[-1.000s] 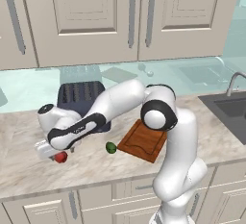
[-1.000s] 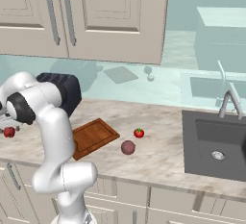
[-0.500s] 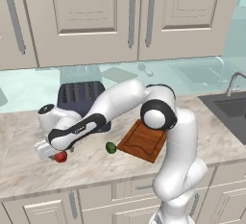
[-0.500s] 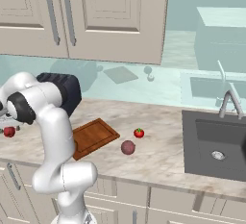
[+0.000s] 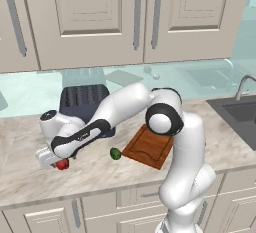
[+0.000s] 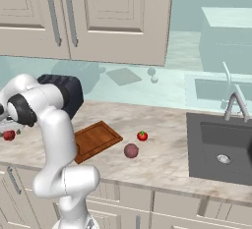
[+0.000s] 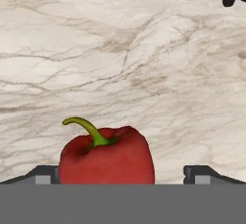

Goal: Place the avocado, onion, tomato, and bell pepper on the cutting board.

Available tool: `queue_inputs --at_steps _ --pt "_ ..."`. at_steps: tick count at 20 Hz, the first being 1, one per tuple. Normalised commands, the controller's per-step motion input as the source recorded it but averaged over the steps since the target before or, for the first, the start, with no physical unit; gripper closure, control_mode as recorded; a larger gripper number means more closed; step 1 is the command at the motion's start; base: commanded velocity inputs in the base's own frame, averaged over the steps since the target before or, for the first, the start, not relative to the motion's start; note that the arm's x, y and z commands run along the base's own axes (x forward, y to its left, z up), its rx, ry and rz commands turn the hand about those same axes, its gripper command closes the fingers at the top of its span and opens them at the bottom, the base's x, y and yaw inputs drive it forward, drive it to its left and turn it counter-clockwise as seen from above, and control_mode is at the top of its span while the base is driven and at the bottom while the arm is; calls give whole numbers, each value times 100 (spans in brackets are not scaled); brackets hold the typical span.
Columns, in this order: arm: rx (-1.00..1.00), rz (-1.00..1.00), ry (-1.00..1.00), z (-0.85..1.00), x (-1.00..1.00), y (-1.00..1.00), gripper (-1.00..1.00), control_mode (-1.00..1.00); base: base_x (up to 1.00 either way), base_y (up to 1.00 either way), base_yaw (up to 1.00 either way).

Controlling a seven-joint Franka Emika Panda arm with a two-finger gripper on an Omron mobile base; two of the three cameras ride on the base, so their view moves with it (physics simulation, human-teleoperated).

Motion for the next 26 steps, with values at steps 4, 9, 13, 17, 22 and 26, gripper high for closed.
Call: queue_inputs --at_steps 4,9,13,17,22,26 --pt "2 0 -3 -14 0 0 -100 -100 0 0 0" --pt "2 0 0 -13 0 2 -100 -100 0 0 0" --pt "0 0 0 -14 -1 7 100 -100 0 0 0" --pt "0 0 0 -2 -3 1 100 -100 0 0 0" --pt "0 -1 -4 9 -4 0 100 -100 0 0 0" --pt "-3 -3 -4 39 -3 -22 100 -100 0 0 0"
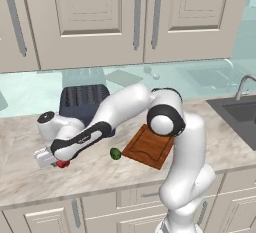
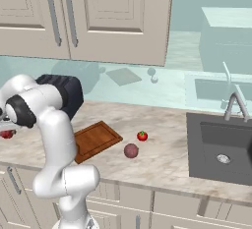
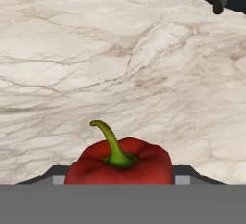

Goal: Place the avocado, onion, tomato, and bell pepper on the cutting board.

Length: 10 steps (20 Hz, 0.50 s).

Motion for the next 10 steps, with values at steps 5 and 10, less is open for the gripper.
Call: queue_inputs --at_steps 5,10 --pt "-2 0 -4 43 -4 -27 100 -100 0 0 0" --pt "-1 0 0 35 -6 -26 100 -100 0 0 0"
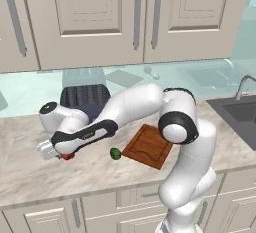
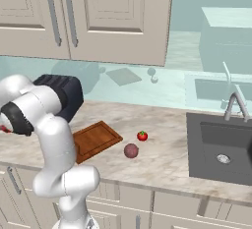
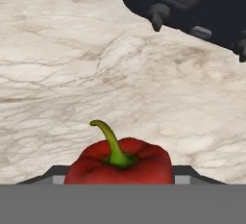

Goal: Place the avocado, onion, tomato, and bell pepper on the cutting board.

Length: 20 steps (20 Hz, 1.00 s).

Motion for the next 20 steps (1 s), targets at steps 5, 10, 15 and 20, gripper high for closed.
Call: queue_inputs --at_steps 5,10,15,20 --pt "0 0 0 25 -13 -35 100 -100 0 0 0" --pt "0 0 0 17 -5 -48 100 -100 0 0 0" --pt "0 0 0 11 0 -56 100 -100 0 0 0" --pt "0 0 0 4 0 -62 100 -100 0 0 0"
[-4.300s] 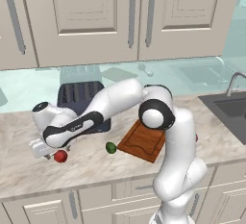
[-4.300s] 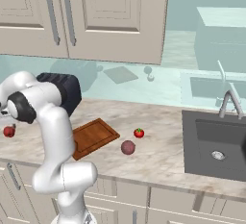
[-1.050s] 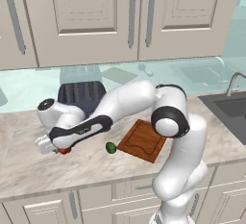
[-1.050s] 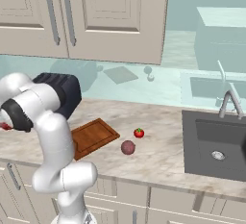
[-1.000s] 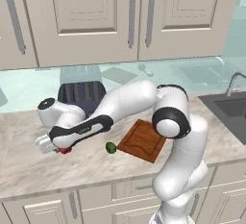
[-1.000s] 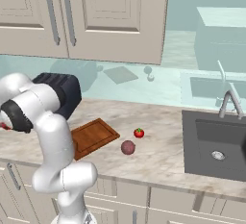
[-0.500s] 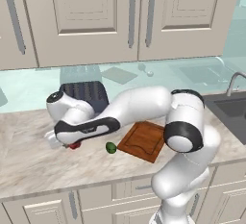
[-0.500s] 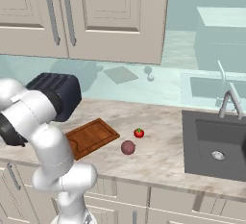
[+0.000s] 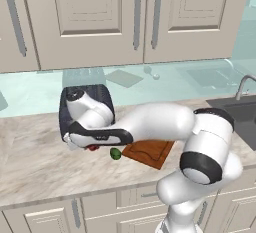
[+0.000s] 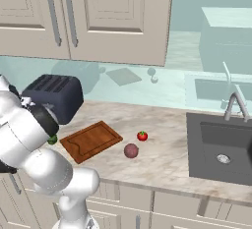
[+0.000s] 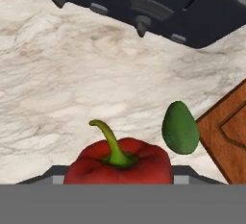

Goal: Place the avocado, onion, tomato, and bell pepper on the cutting board.

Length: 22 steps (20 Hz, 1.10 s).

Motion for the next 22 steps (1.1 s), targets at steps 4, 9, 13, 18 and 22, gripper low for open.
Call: queue_inputs --at_steps 4,9,13,18,22 --pt "0 0 0 0 0 -62 100 -100 0 0 0" --pt "0 0 0 1 0 -59 100 -100 0 0 0" --pt "0 -2 1 7 2 -58 100 -100 0 0 0" --pt "0 -3 3 6 8 -53 100 -100 0 0 0" --pt "0 -2 2 0 16 -45 100 -100 0 0 0"
